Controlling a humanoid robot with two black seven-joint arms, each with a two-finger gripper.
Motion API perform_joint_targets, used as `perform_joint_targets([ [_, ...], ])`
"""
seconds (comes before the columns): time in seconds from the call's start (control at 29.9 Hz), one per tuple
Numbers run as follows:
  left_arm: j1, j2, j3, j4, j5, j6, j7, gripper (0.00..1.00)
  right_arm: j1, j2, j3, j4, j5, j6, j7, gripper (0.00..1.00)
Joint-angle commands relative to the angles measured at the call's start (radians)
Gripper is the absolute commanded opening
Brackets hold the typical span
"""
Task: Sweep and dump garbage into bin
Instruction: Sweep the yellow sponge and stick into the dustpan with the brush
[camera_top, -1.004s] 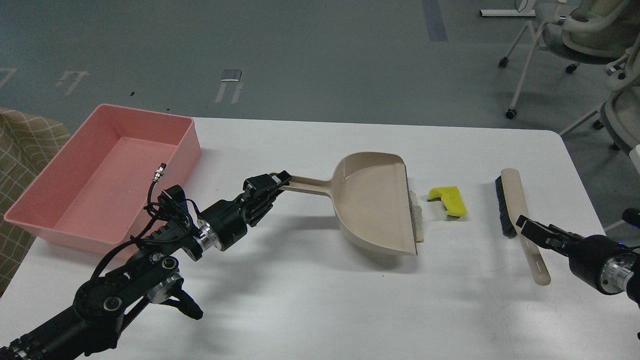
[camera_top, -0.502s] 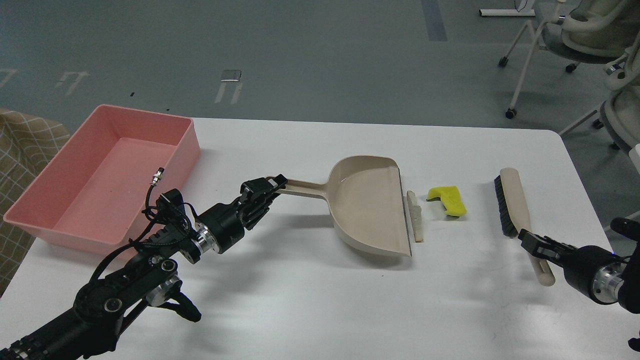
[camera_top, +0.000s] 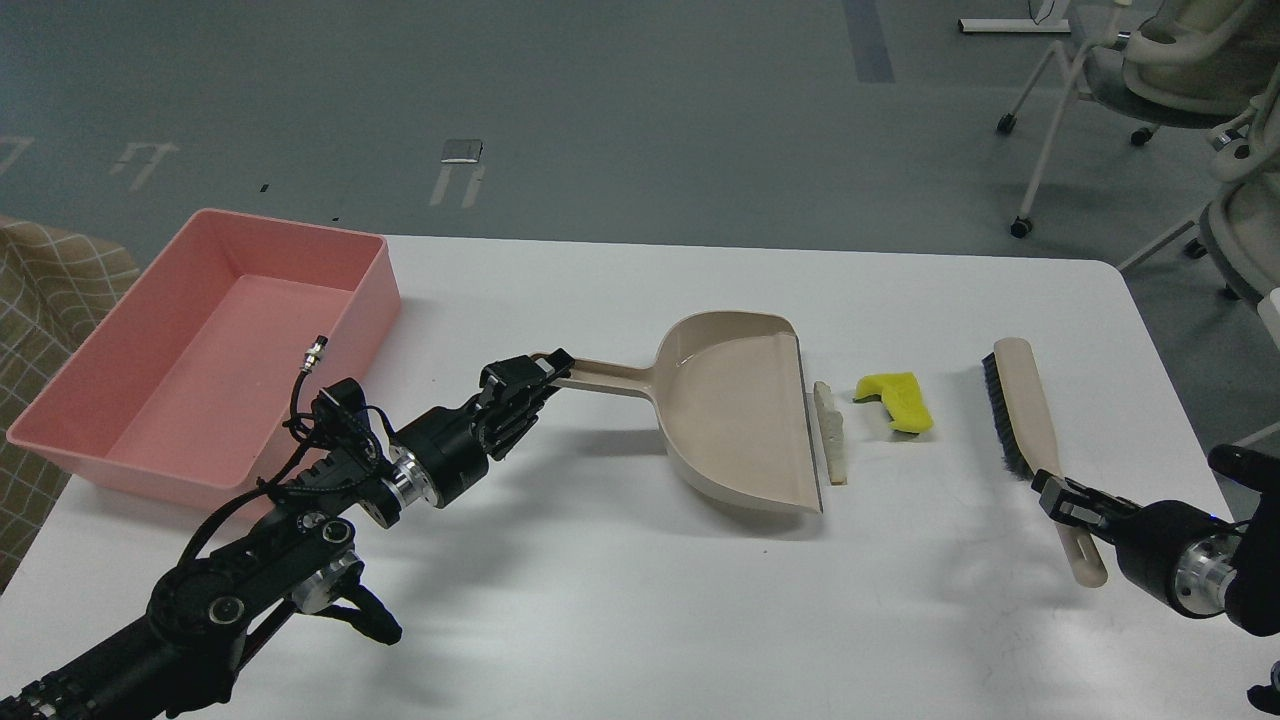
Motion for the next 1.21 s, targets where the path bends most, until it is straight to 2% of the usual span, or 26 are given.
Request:
perform_joint_targets([
  [0.0, 0.000, 0.000, 0.000, 0.000, 0.000, 0.000, 0.006, 0.00, 0.006, 0.031, 0.001, 0.016, 0.004, 0.003, 0.003, 0.00],
  [0.33, -0.009, 0.000, 0.051, 0.046, 0.000, 0.002, 0.009, 0.00, 0.014, 0.103, -0.042, 0.038, 0.004, 0.058, 0.002, 0.00],
  [0.54, -0.014, -0.003, 0.060, 0.060, -0.005, 0.002, 0.008, 0.00, 0.074, 0.129, -0.142, 0.053, 0.004, 0.075, -0.002, 0.00],
  [0.7, -0.023, -0.001, 0.060, 0.060, -0.006, 0.002, 0.008, 0.00, 0.201, 0.206, -0.243, 0.042, 0.004, 0.079, -0.020, 0.00],
  [0.9, -0.024, -0.003, 0.060, 0.060, -0.008, 0.002, 0.006, 0.00, 0.283, 0.310, -0.311, 0.039, 0.004, 0.079, -0.089, 0.00],
  [1.07, -0.026, 0.000, 0.060, 0.060, -0.015, -0.002, 0.001, 0.00, 0.295, 0.297, -0.283, 0.051, 0.005, 0.075, -0.094, 0.00],
  [1.17, -0.024, -0.001, 0.049, 0.060, -0.028, -0.003, 0.000, 0.00, 0.281, 0.231, -0.210, 0.073, 0.005, 0.075, -0.093, 0.00],
])
